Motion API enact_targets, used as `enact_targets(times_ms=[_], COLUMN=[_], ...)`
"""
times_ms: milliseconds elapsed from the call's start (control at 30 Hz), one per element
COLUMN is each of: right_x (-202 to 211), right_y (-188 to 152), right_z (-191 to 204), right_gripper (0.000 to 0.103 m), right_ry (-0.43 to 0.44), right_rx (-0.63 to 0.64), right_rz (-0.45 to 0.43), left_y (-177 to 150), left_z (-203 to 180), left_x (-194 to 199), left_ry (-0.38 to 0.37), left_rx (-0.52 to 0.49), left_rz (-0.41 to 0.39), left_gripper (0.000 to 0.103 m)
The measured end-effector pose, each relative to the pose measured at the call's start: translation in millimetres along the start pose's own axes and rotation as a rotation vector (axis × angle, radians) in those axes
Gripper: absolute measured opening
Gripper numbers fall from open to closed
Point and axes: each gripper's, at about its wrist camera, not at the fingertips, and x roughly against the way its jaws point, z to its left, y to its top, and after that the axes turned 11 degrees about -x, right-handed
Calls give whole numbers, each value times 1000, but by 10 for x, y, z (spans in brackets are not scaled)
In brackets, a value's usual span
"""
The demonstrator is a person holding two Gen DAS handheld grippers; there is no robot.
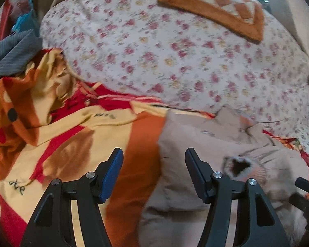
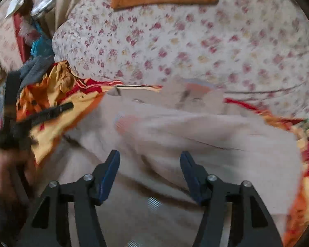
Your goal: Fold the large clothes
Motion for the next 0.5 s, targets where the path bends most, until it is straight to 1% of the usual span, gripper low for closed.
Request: enact_targets(times_ms=[33,67,100,133,167,200,267,300,333,367,433,467,500], right_x=[69,120,160,215,292,358,524,591,704,824,1011,1093,1127], right_y=[-78,-182,-273,-389,-538,-622,-845,-908,-969,-1000,-1044,-1075,-1084], right_z=[-102,-231,-359,-520,-718,-830,-1061,-1155,-1245,-1294,-1328,-1363,-1376], right_gripper=[64,64,64,64,64,64,64,64,64,64,64,64,64], right_ry=[-51,-126,-182,-215,-228,-232,-237,-231,-206,-181,-148,-137,-142], right_rx=[33,57,67,62,43,32,7,-29,-67,-90,-109,-121,-132], right_rz=[11,30,53,81,116,131,148,166,156,124,57,21,1], left_y=[8,9,2,-8,-21,-25,-14,4,15,17,-5,-25,-44], left_z=[-58,-139,-228,-312,-405,-546,-717,-772,-827,-870,-962,-989,-998], left_x=[43,78,80,60,17,-53,-156,-223,-304,-374,-472,-492,-515], left_ry=[-48,-114,-170,-219,-271,-321,-359,-379,-403,-416,-412,-423,-456], left_rx=[-7,-17,-28,-36,-49,-78,-108,-112,-113,-114,-136,-142,-135], left_rz=[-26,-52,-62,-59,-47,-28,-15,3,30,52,78,84,91], left_gripper=[56,56,56,56,56,56,56,56,56,56,55,51,37])
